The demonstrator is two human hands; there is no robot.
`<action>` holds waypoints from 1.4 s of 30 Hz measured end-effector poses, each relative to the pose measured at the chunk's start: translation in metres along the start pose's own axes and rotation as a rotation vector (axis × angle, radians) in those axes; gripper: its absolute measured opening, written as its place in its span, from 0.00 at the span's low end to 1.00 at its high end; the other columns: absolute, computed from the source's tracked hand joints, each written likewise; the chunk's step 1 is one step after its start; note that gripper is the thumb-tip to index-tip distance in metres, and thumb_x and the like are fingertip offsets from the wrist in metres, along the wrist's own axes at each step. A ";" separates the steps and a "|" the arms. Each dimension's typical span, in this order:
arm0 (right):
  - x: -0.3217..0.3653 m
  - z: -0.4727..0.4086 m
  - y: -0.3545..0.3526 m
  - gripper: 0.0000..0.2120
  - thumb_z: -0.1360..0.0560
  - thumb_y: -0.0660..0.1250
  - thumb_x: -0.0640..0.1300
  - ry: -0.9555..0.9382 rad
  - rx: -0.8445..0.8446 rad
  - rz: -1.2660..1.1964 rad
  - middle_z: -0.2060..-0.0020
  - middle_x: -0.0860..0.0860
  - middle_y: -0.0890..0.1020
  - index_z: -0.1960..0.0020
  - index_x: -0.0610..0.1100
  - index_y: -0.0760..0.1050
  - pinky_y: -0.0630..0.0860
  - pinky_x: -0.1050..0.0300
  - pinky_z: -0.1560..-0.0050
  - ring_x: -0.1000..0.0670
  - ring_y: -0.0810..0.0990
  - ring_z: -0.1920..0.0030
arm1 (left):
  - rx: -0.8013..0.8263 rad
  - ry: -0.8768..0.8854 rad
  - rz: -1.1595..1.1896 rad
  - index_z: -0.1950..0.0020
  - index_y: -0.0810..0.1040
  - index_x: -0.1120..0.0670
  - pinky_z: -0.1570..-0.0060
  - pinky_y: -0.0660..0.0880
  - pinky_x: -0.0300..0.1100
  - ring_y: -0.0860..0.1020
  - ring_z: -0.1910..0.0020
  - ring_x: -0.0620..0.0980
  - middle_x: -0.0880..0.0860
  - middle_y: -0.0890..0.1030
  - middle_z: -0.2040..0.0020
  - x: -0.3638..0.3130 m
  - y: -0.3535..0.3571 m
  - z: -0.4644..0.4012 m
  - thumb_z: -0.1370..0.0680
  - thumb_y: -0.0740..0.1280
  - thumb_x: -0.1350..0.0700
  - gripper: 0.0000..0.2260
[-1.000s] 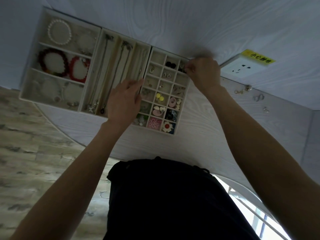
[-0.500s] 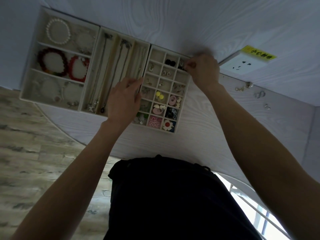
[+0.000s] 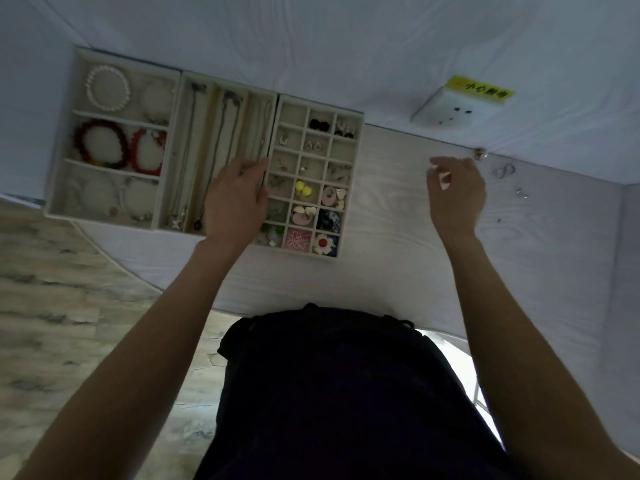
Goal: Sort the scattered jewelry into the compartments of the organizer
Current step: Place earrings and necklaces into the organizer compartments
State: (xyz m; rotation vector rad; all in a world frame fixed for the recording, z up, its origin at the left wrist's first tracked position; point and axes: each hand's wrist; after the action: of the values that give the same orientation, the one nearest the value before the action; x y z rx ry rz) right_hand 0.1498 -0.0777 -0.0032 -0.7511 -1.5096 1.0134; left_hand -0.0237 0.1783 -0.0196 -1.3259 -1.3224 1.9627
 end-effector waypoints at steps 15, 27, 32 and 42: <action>-0.034 0.036 0.025 0.11 0.25 0.64 0.42 -0.227 0.102 0.156 0.49 0.43 0.78 0.45 0.49 0.79 0.71 0.50 0.51 0.39 0.75 0.49 | -0.007 -0.094 -0.102 0.31 0.72 0.56 0.49 0.72 0.51 0.75 0.47 0.60 0.60 0.75 0.40 -0.014 0.000 0.000 0.22 0.62 0.60 0.18; -0.018 0.035 0.014 0.13 0.28 0.68 0.41 -0.027 0.108 -0.131 0.49 0.46 0.77 0.44 0.43 0.77 0.66 0.61 0.52 0.46 0.75 0.48 | -0.025 -0.094 -0.025 0.31 0.72 0.55 0.49 0.73 0.51 0.75 0.47 0.60 0.60 0.75 0.41 -0.012 0.001 0.002 0.23 0.63 0.61 0.19; 0.022 0.016 0.022 0.13 0.23 0.64 0.45 -0.126 0.289 0.032 0.45 0.47 0.77 0.39 0.44 0.75 0.60 0.66 0.53 0.47 0.72 0.43 | -0.030 -0.078 -0.008 0.32 0.73 0.55 0.50 0.73 0.51 0.75 0.48 0.60 0.59 0.76 0.41 -0.011 0.000 0.002 0.23 0.63 0.61 0.19; 0.050 -0.001 0.027 0.11 0.21 0.57 0.40 -0.164 0.314 0.445 0.53 0.43 0.80 0.46 0.42 0.78 0.70 0.55 0.61 0.41 0.79 0.54 | -0.056 -0.053 -0.013 0.33 0.74 0.54 0.49 0.73 0.52 0.76 0.48 0.59 0.58 0.77 0.42 -0.004 0.005 0.002 0.22 0.63 0.59 0.17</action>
State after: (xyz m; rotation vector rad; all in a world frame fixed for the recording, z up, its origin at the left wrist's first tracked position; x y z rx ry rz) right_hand 0.1396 -0.0219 -0.0055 -0.8094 -1.2986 1.6374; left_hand -0.0229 0.1719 -0.0217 -1.2964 -1.4169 1.9777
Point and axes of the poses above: each hand's wrist, its own z-axis away from the middle knuckle, its own y-axis out of the palm, x = y × z
